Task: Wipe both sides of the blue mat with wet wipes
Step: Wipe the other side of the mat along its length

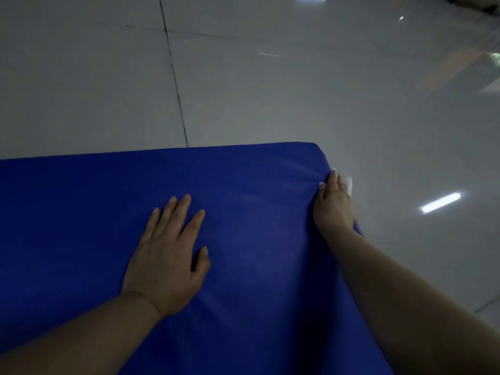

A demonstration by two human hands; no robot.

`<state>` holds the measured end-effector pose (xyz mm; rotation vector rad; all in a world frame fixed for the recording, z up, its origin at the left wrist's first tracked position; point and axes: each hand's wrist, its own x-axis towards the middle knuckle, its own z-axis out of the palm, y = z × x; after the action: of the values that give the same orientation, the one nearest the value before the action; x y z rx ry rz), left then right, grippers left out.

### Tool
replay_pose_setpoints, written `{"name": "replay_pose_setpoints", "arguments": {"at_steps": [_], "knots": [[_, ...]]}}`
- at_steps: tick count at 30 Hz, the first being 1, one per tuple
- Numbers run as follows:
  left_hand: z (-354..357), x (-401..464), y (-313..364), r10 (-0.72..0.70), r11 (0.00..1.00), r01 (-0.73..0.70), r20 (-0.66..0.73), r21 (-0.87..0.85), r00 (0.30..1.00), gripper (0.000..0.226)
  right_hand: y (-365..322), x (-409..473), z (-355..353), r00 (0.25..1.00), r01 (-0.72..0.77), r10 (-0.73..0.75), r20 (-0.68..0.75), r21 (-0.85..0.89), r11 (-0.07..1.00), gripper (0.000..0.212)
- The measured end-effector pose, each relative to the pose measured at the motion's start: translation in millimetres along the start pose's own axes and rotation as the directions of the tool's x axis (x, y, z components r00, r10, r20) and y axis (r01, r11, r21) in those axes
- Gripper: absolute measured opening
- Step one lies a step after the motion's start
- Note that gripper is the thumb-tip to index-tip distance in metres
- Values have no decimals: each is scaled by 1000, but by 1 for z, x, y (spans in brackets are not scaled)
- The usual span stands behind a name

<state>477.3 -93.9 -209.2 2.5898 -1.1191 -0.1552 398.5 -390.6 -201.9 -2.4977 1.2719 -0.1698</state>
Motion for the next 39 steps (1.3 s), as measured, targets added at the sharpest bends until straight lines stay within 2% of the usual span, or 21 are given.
{"name": "replay_pose_setpoints", "arguments": {"at_steps": [5,10,12,15,19,25,28,31,35,39], "knots": [[-11,26,-12,47,999,-47,-6,20,999,53,-5,-2,3,998,-40,41,-53,24,999,48],[-29,72,-71,61,985,-77,106,153,992,66,-6,-2,1,999,-25,24,-35,-8,1000,51],[-27,72,-76,61,987,-81,139,136,988,64,-5,-3,1,999,-9,9,-34,-19,1000,51],[-23,72,-78,98,991,-106,90,82,991,62,-4,-2,0,1000,14,-14,-16,-30,999,52],[-22,76,-84,132,989,-135,37,66,991,61,-17,26,-4,984,165,-164,63,-9,986,51],[-21,77,-85,152,988,-152,14,29,988,60,-69,72,-3,976,201,-200,85,-7,979,44],[-21,78,-85,158,987,-158,-8,4,987,60,-108,64,14,935,333,-332,126,14,943,43],[-22,78,-84,145,989,-145,-15,-22,989,62,-141,39,37,872,475,-478,106,56,878,43],[-23,79,-85,136,988,-138,-36,-67,990,64,-167,23,40,879,452,-457,134,73,889,52],[-25,79,-84,126,984,-133,-60,-120,990,71,-222,-20,55,820,519,-555,142,226,824,70]]}}
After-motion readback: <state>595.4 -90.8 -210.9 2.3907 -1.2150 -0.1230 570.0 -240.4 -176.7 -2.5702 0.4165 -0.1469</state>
